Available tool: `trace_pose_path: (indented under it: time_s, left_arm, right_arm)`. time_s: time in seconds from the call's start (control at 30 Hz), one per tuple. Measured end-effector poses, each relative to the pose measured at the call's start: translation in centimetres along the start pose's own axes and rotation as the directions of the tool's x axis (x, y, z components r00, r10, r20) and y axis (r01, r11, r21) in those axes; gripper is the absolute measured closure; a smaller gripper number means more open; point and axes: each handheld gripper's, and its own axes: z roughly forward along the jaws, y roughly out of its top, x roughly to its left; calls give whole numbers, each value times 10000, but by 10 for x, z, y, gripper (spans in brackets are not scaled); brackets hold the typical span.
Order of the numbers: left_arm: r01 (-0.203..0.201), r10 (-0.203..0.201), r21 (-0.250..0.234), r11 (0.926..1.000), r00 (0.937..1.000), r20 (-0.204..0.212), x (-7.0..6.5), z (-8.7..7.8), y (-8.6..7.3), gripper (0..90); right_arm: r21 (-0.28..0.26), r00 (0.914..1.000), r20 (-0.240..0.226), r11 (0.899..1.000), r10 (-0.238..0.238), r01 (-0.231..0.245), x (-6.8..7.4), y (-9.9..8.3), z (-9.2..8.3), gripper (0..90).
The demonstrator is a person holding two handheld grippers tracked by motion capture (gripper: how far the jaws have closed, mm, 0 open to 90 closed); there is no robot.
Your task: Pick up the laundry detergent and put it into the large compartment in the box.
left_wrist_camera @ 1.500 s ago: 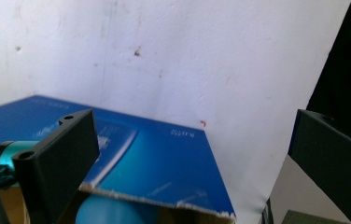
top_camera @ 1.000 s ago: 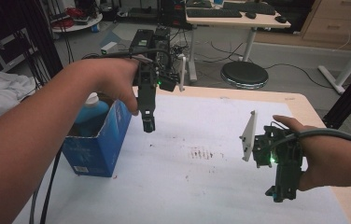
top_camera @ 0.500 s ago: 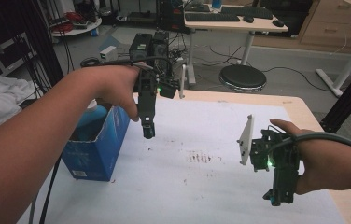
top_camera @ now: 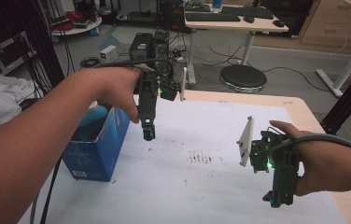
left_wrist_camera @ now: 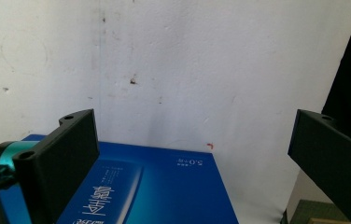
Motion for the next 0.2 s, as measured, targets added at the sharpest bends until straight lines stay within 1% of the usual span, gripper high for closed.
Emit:
trace_pose_path:
  time_s: [0.03, 0.07, 0.1, 0.2]
  left_arm:
    - [0, 0, 0, 10000, 10000, 0, 0, 0, 0, 17]
    - [67, -67, -3, 10000, 9999, -116, -1, 1, -1, 17]
    - [100, -101, -39, 9999, 9999, -102, -1, 2, -2, 18]
    - [92, -92, -45, 9999, 9999, -64, -3, 3, -3, 17]
  right_arm:
    - [0, 10000, 0, 10000, 0, 0, 0, 0, 0, 21]
    - [-23, 10000, 62, 10000, -20, 20, 0, 0, 0, 21]
    - [-48, 10000, 57, 10000, 54, -54, 1, 1, 0, 21]
    - [-282, 10000, 47, 9996, -38, 40, 2, 2, 1, 21]
